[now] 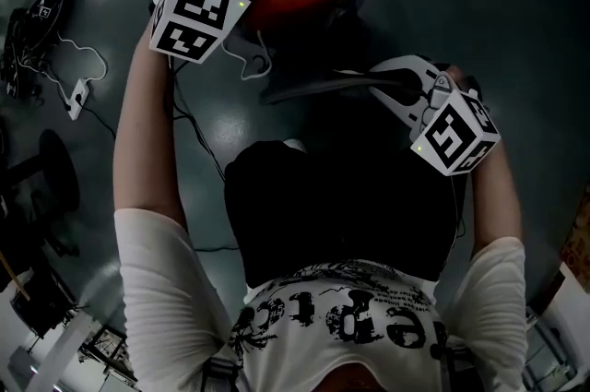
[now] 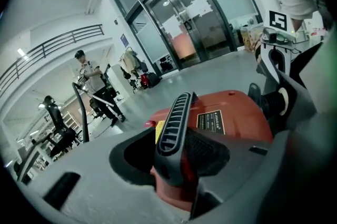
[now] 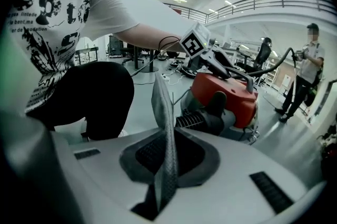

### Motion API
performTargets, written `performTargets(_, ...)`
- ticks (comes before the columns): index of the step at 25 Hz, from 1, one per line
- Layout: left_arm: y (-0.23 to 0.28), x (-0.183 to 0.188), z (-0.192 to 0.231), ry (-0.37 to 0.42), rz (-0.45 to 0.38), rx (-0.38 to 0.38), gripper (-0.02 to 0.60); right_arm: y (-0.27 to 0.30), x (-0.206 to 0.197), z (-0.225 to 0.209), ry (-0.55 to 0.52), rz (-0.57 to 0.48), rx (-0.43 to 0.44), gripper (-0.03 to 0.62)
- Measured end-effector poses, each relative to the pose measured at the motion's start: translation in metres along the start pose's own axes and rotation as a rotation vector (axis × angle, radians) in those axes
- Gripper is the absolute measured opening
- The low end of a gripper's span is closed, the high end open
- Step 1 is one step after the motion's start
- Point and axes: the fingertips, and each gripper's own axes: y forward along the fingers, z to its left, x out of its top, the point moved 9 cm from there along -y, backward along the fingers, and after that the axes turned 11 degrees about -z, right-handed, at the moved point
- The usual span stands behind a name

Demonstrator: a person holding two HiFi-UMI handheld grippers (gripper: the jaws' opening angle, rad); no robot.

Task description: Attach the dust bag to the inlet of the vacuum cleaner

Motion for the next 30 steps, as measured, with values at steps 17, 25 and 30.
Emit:
performTargets(17, -0.002, -0.004, 0.005, -0.01, -0.092, -0.101, 0.15, 0.004, 0.002, -0.002, -0.208, 0.067, -0.102, 0.04)
performTargets(25, -0.002, 0.0, 0.005, -0.016, -0.054, -0.101, 0.15, 0.008, 0.008, 0.0, -0.298, 0.107, -0.089, 0.046)
performTargets(30, -0.003, 0.001, 0.006, -0.019, -0.049, -0.112, 0.15, 0.004, 0.004, -0.003, -0.252, 0.115, -0.111, 0.046)
